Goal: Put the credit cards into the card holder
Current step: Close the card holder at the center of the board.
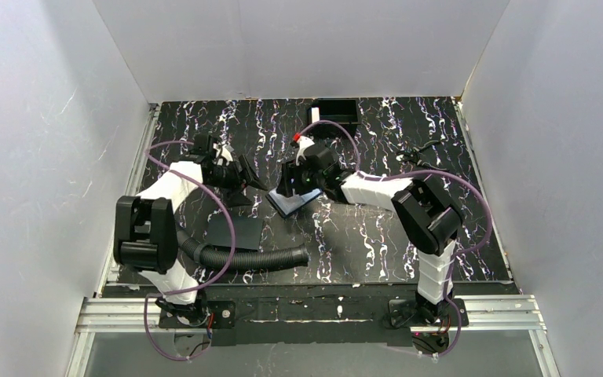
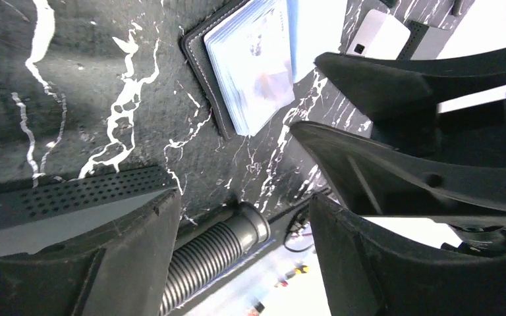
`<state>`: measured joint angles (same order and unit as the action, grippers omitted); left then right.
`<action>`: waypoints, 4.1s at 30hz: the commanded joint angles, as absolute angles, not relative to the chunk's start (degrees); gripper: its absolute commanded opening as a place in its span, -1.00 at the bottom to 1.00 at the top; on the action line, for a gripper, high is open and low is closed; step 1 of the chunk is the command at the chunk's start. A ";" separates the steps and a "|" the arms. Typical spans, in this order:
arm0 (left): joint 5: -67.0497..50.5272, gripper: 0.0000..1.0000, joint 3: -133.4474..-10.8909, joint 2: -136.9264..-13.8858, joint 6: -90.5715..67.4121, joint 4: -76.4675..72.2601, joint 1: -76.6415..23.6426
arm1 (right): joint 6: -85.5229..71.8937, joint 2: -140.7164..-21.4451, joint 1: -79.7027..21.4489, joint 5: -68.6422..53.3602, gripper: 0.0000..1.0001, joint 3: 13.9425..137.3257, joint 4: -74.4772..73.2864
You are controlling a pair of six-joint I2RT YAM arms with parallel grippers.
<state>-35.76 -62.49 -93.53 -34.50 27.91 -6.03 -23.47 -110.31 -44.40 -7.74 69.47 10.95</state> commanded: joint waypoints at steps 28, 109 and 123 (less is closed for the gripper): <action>-32.44 0.04 -57.20 -104.91 -45.72 10.10 -13.05 | -16.96 -116.86 -38.57 -16.70 -0.41 77.26 -1.62; -40.34 0.31 -80.81 -116.65 -56.36 -2.81 -24.76 | -26.63 -104.81 -20.27 -19.10 0.03 71.71 -8.88; -42.21 0.22 -89.04 -123.54 -53.86 1.04 -26.56 | -18.28 -106.89 -16.13 -20.66 0.08 75.25 -13.21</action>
